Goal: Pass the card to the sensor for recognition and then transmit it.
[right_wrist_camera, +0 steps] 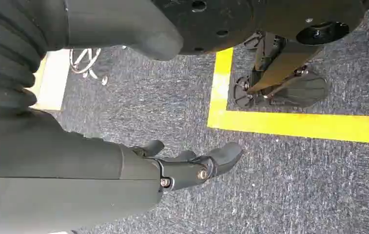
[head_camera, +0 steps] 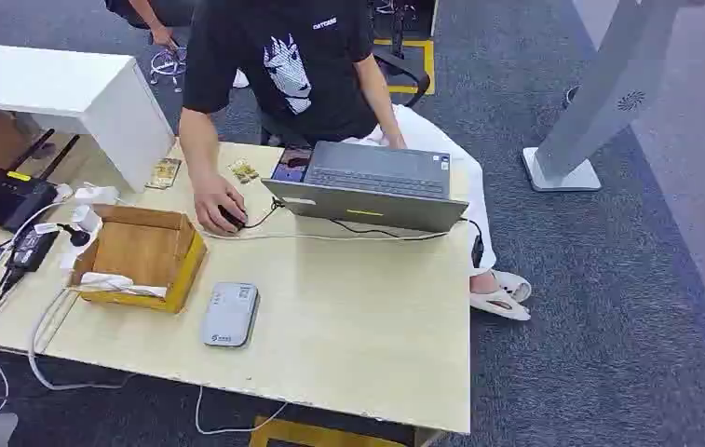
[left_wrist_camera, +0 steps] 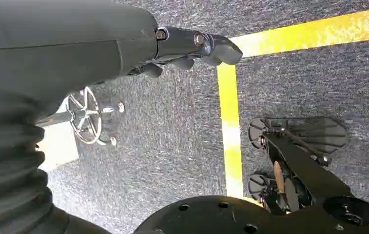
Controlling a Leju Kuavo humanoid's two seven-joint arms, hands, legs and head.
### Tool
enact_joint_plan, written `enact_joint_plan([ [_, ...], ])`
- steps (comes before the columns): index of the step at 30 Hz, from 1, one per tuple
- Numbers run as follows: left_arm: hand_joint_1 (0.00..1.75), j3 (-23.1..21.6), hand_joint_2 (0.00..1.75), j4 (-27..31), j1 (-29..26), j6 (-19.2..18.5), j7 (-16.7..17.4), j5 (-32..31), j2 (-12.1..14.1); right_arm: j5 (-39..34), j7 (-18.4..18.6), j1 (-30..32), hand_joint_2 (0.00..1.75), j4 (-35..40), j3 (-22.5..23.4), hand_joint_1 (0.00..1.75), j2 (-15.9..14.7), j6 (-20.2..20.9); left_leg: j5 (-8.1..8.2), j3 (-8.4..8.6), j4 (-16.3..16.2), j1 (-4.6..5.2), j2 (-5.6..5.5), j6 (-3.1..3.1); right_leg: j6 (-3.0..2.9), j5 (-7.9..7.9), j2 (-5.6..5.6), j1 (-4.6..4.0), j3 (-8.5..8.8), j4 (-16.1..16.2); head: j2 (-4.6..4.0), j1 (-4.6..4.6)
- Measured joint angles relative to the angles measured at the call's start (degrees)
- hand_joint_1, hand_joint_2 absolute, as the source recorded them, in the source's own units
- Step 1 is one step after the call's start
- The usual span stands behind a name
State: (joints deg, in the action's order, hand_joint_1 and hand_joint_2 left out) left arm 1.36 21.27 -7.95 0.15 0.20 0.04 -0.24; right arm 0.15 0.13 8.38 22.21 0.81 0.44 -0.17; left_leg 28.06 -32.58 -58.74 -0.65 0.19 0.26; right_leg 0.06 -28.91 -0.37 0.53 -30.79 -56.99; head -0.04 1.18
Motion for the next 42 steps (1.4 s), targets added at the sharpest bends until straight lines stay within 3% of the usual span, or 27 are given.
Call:
enact_joint_plan([
  [11,0.0,0.0,1.75,0.0,0.0,0.0,0.0,0.0,0.0,0.0,0.0,0.0,1.75,0.0,0.0,0.0,0.0,0.0,0.0,0.0,0.0,0.0,0.0,0.0,0.0,0.0,0.0,0.0,0.0,0.0,0.0,0.0],
  [12,0.0,0.0,1.75,0.0,0.0,0.0,0.0,0.0,0.0,0.0,0.0,0.0,0.0,0.0,0.0,0.0,0.0,0.0,0.0,0.0,0.0,0.0,0.0,0.0,0.0,0.0,0.0,0.0,0.0,0.0,0.0,0.0],
  [13,0.0,0.0,1.75,0.0,0.0,0.0,0.0,0.0,0.0,0.0,0.0,0.0,1.75,0.0,0.0,0.0,0.0,0.0,0.0,0.0,0.0,0.0,0.0,0.0,0.0,0.0,0.0,0.0,0.0,0.0,0.0,0.0],
  [15,0.0,0.0,1.75,0.0,0.0,0.0,0.0,0.0,0.0,0.0,0.0,0.0,1.75,0.0,0.0,0.0,0.0,0.0,0.0,0.0,0.0,0.0,0.0,0.0,0.0,0.0,0.0,0.0,0.0,0.0,0.0,0.0],
  [16,0.0,0.0,1.75,0.0,0.0,0.0,0.0,0.0,0.0,0.0,0.0,0.0,0.0,0.0,0.0,0.0,0.0,0.0,0.0,0.0,0.0,0.0,0.0,0.0,0.0,0.0,0.0,0.0,0.0,0.0,0.0,0.0],
  [17,0.0,0.0,1.75,0.0,0.0,0.0,0.0,0.0,0.0,0.0,0.0,0.0,1.75,0.0,0.0,0.0,0.0,0.0,0.0,0.0,0.0,0.0,0.0,0.0,0.0,0.0,0.0,0.0,0.0,0.0,0.0,0.0],
  [22,0.0,0.07,1.75,0.0,0.09,0.0,-0.37,-0.02,0.0,0.0,-0.2,-0.29,1.75,0.0,-0.07,0.0,0.02,-0.13,0.0,-0.01,0.0,0.0,0.0,0.0,0.0,0.0,0.0,0.0,0.0,0.0,0.0,0.0],
  [27,0.0,3.7,1.75,0.0,1.08,0.57,-4.86,-0.37,-0.57,-0.2,-3.3,-2.03,1.75,-0.04,-0.77,0.0,0.87,-3.59,-0.02,0.02,0.0,0.0,0.0,0.02,-0.01,0.01,-0.01,0.0,-0.06,0.0,0.0,-0.02],
  [30,0.0,4.12,1.75,0.0,1.45,0.65,-5.05,-0.46,-0.57,-0.17,-3.48,-2.62,1.75,-0.04,-0.79,0.0,1.11,-3.8,-0.02,0.08,0.0,0.0,-0.01,0.02,-0.01,0.01,-0.03,0.0,0.11,-0.01,0.0,0.0],
  [37,0.0,11.14,1.75,-0.06,2.92,2.51,-11.21,-1.77,-1.68,0.26,-7.49,-5.15,1.75,-0.5,-0.9,0.0,2.4,-9.96,-0.02,0.08,0.0,0.0,-0.01,0.02,-0.01,0.01,-0.02,0.0,0.09,-0.01,0.0,0.0],
  [38,0.0,12.46,1.75,-0.09,3.25,2.97,-12.22,-2.08,-1.88,0.33,-8.16,-5.61,0.0,-0.61,-0.9,0.0,2.62,-11.06,-0.02,0.08,0.0,0.0,-0.01,0.02,-0.01,0.02,-0.02,0.0,0.1,-0.01,0.0,0.0],
  [42,0.0,17.99,1.75,-0.42,4.38,5.29,-15.78,-3.19,-2.65,0.55,-10.34,-7.17,0.0,-1.47,-0.9,0.0,3.23,-15.5,-0.04,0.1,0.0,0.0,-0.01,0.0,-0.04,0.04,-0.02,0.0,0.11,-0.01,0.0,0.0],
])
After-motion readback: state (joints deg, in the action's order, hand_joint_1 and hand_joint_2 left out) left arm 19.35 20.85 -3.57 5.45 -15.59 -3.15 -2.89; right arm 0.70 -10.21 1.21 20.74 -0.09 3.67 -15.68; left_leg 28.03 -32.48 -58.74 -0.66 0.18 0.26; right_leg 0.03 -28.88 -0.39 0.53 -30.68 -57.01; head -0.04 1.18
